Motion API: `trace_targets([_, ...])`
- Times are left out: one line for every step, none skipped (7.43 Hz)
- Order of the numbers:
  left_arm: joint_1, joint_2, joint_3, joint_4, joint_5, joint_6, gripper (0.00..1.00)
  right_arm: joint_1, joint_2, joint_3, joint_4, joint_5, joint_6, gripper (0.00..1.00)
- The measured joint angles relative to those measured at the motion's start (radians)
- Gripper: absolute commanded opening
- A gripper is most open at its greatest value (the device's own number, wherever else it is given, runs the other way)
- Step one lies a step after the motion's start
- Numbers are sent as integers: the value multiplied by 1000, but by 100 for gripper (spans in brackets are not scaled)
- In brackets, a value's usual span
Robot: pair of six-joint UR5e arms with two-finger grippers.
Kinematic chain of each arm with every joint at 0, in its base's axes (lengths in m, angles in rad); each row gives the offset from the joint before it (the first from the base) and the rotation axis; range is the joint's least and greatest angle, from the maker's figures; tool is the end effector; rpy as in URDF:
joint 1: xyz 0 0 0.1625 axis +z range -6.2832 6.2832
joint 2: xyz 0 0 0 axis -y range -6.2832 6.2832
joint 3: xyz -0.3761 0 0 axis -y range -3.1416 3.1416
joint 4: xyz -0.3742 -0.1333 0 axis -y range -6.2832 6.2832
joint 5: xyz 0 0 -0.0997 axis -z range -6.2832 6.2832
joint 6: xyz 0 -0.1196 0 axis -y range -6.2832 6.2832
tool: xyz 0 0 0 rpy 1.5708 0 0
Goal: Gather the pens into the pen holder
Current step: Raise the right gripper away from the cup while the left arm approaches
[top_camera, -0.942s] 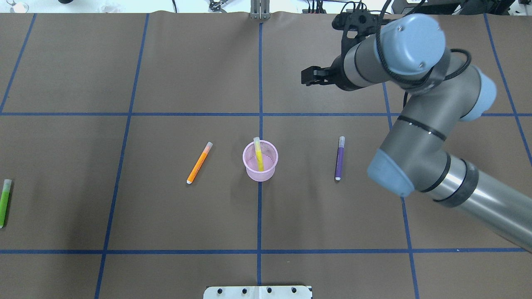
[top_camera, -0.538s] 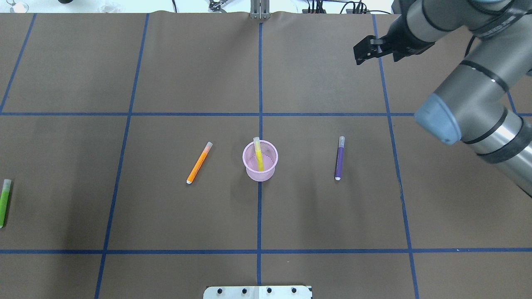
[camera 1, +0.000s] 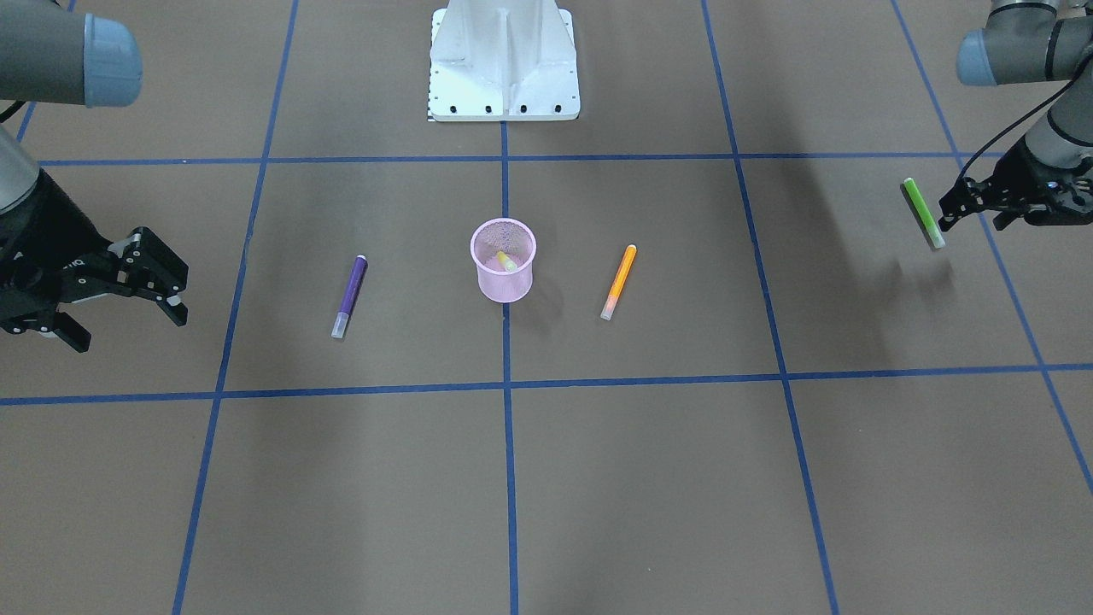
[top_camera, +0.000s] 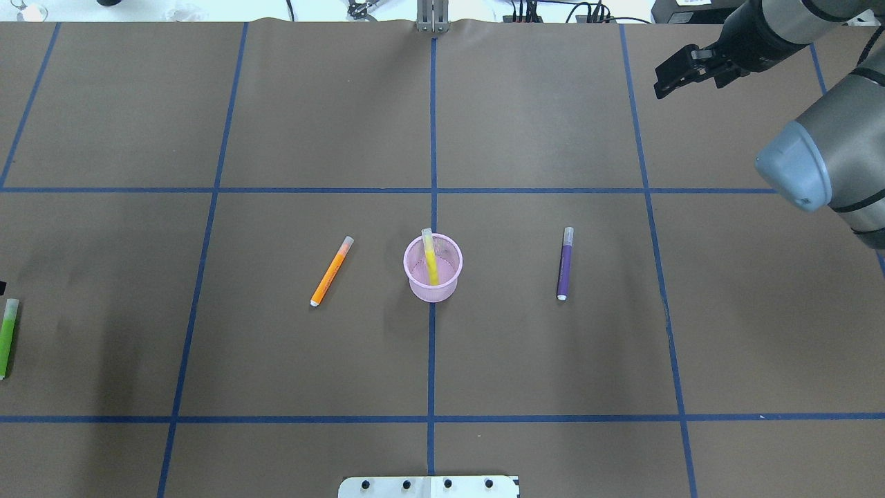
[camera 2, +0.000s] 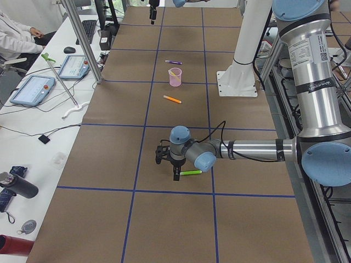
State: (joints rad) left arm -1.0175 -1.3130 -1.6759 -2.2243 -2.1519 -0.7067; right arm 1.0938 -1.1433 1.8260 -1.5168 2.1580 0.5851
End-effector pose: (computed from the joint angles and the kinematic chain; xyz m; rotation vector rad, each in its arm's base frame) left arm 0.1576 -0.3839 0.6229 0.0580 0.7455 -0.0007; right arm -0.2099 -0.5523 0.2754 0.3324 -0.8438 -0.1156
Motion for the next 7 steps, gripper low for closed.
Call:
trace_targets([28, 0, 7, -7, 15, -32, 69, 1, -9, 1, 1, 0, -1, 100])
trace_targets([44, 0, 17, -13, 24, -48, 62, 1, -14, 2, 1, -2, -1, 100])
trace_targets([51, 0, 25, -16, 27, -54, 60, 1, -17, 2, 1, -6, -1, 100])
trace_targets([54, 0, 29, -18, 28, -56, 58, 1, -17, 3, 2, -9, -1, 100])
trace_targets([57, 0, 31, -19, 29, -58, 57, 1, -18, 3, 2, -11, -1, 100])
trace_targets([62, -1, 33, -20, 29, -59, 57, 1, -19, 3, 3, -12, -1, 100])
trace_targets([68, -3, 36, -21, 28, -60, 54, 1, -19, 3, 3, -13, -1, 100])
